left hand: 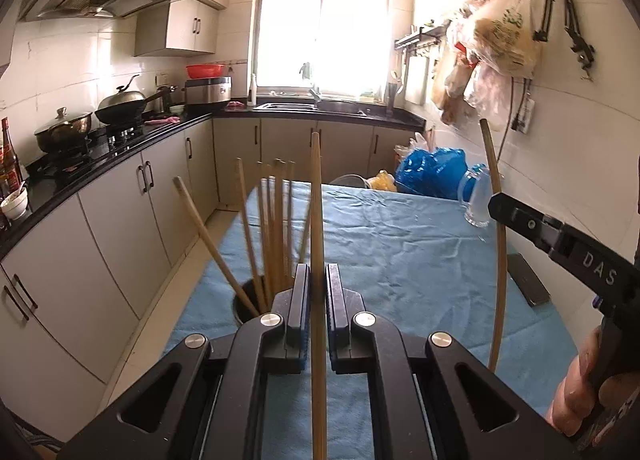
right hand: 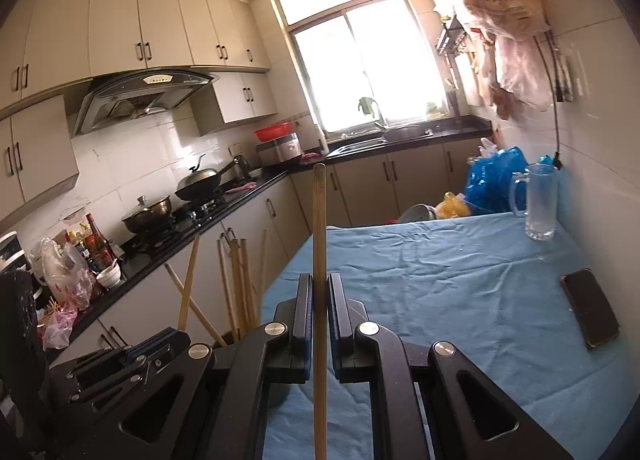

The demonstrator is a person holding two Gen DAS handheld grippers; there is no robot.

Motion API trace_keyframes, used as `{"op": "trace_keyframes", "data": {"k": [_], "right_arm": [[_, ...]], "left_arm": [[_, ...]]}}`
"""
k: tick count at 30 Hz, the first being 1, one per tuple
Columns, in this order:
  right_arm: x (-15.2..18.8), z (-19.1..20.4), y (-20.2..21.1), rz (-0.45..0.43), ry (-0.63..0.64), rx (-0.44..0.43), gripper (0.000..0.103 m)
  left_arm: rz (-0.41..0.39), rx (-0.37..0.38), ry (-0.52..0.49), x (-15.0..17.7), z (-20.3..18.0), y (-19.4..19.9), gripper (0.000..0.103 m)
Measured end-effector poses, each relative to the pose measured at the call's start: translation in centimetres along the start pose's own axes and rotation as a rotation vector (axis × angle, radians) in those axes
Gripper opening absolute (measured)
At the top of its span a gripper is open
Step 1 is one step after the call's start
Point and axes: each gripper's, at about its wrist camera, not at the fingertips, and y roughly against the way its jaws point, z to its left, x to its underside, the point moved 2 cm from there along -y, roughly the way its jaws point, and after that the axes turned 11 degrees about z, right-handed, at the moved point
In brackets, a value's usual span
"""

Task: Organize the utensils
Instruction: 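Carry both held chopsticks over and lower them into the black cup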

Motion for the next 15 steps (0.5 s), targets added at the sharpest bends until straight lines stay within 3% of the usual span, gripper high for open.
{"op": "trace_keyframes", "data": {"k": [15], "right_arm": [[-2.3, 3.1, -5.1, 0.024, 0.018, -0.057, 0.008]], "left_arm": [[0.002, -0.032, 0.038, -2.8, 4.1, -1.8, 0.007]]}}
